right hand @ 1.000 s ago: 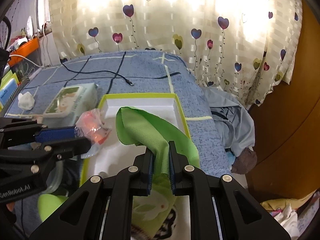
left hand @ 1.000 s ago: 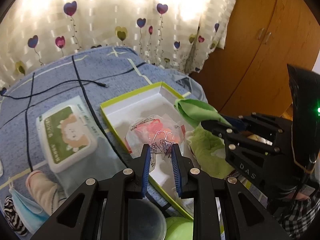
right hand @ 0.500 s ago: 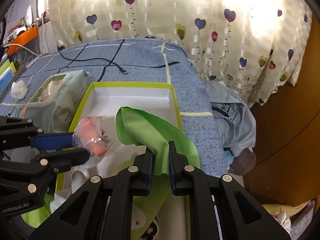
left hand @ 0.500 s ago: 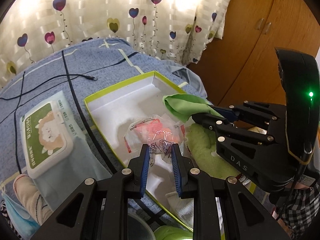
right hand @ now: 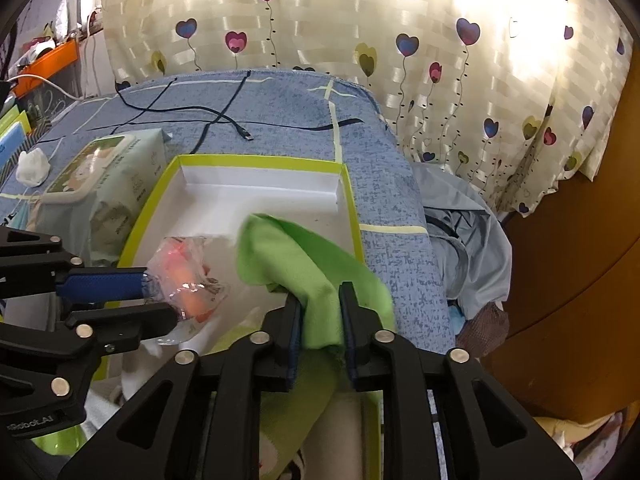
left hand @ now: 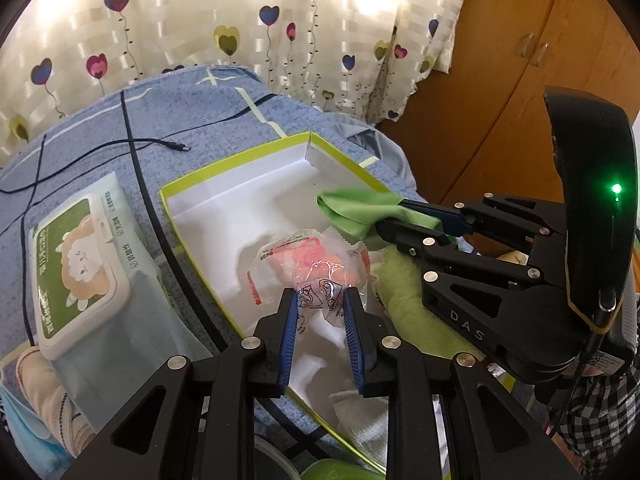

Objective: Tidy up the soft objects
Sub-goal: 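Lower the bag and cloth into the box and open both grippers, then withdraw both tools from the box toward the striped sock and mask, then grasp the blue face mask with the right gripper while the left gripper approaches the striped sock, then close the left gripper on the black-and-white striped sock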

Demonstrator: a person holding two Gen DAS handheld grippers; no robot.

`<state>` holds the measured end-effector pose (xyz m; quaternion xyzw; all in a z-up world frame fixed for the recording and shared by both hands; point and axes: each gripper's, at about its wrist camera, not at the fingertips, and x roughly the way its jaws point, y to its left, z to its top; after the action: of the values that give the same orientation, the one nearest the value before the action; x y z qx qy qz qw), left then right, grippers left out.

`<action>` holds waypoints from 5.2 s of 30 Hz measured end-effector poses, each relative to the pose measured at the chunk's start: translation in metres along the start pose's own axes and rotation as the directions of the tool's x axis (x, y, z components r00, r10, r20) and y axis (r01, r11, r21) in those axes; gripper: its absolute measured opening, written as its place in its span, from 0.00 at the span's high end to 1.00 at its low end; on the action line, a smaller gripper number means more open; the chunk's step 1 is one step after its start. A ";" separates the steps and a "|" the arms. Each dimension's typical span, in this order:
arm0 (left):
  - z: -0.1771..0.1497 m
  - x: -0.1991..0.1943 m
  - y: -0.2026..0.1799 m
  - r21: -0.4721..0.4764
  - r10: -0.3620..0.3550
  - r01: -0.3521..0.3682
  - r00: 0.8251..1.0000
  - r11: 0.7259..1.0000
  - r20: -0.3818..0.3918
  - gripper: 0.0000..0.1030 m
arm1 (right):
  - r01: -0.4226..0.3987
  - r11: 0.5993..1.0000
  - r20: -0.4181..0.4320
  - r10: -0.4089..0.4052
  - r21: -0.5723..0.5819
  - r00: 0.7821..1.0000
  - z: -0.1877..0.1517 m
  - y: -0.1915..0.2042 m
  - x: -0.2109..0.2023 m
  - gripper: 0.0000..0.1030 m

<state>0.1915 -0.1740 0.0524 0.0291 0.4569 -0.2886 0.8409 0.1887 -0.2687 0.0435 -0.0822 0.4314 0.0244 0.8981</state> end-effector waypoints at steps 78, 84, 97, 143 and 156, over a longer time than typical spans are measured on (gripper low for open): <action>-0.067 -0.128 0.067 -0.191 0.212 -0.177 0.960 0.965 0.184 0.55 | -0.111 0.989 0.210 0.088 0.099 0.974 0.005 0.083 -0.096 0.42; -0.088 -0.149 0.093 -0.247 0.276 -0.225 0.941 0.943 0.196 0.55 | -0.151 0.987 0.226 0.135 0.056 0.965 0.007 0.112 -0.099 0.42; -0.128 -0.185 0.158 -0.378 0.353 -0.267 0.918 0.887 0.180 0.55 | -0.259 0.963 0.206 0.270 -0.080 0.940 0.015 0.183 -0.093 0.42; -0.162 -0.161 0.243 -0.489 0.337 -0.260 0.939 0.832 0.074 0.46 | -0.142 0.928 0.074 0.178 -0.343 0.981 0.017 0.308 -0.013 0.79; -0.152 -0.144 0.243 -0.464 0.330 -0.271 0.943 0.843 0.049 0.42 | -0.270 0.931 0.076 0.297 -0.245 0.952 0.019 0.295 -0.022 0.82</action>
<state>0.1413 0.1418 0.0250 -0.1136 0.4465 -0.0405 0.8866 0.1557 0.0254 0.0356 -0.1218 0.3819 0.2087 0.8920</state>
